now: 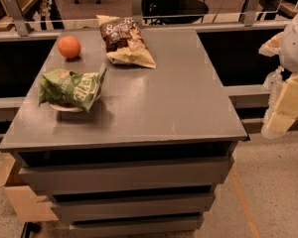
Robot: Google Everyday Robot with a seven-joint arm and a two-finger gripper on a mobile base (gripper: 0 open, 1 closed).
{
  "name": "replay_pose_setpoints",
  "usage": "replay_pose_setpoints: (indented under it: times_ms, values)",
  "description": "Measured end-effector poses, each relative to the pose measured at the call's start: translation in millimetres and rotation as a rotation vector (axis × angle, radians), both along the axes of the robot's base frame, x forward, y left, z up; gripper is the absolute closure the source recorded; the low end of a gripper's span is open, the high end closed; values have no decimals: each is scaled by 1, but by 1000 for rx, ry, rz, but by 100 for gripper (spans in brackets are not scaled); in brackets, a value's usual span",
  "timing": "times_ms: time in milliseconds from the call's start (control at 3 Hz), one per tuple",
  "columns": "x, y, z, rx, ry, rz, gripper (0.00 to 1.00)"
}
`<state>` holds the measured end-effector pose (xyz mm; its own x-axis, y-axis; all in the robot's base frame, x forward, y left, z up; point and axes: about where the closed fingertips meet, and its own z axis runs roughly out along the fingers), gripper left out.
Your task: Pick green jalapeno chip bag from paper bowl and place on counter
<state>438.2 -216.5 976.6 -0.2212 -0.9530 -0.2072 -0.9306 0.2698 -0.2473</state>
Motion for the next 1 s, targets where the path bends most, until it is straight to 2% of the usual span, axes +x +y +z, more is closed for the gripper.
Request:
replay_pose_setpoints:
  times_ms: [333,667,1000]
  values:
    - [0,0,0,0,0,0,0]
    - [7,7,0,35,-3,-58,0]
    - [38,60,-4,103,3,-39,0]
